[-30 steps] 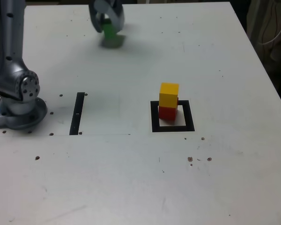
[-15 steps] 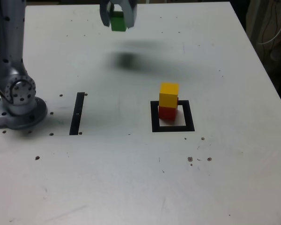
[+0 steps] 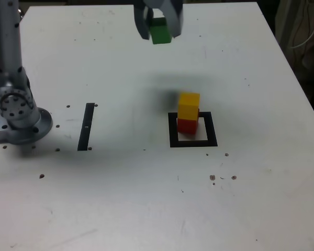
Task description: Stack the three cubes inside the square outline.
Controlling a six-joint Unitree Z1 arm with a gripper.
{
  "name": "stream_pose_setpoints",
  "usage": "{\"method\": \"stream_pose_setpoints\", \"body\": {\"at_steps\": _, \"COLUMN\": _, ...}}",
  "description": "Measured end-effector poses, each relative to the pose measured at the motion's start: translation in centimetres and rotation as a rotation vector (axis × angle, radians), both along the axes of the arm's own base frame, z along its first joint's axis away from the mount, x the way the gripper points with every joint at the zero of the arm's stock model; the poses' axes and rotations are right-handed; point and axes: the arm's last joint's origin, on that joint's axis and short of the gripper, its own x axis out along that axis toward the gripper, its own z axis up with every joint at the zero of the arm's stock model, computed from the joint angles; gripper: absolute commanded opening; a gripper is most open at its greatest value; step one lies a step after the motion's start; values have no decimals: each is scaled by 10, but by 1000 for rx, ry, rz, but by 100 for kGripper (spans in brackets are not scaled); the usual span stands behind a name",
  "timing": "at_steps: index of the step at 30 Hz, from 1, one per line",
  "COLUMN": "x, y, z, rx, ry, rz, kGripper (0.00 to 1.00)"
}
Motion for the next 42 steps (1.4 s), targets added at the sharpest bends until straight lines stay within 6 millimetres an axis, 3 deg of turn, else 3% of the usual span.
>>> {"method": "stream_pose_setpoints", "body": {"at_steps": 21, "x": 62, "y": -79, "z": -7, "rx": 62, "ry": 31, "rz": 3, "kGripper": 19}}
{"method": "stream_pose_setpoints", "body": {"at_steps": 42, "x": 63, "y": -121, "z": -20, "rx": 43, "ry": 110, "rz": 8, "kGripper": 19}}
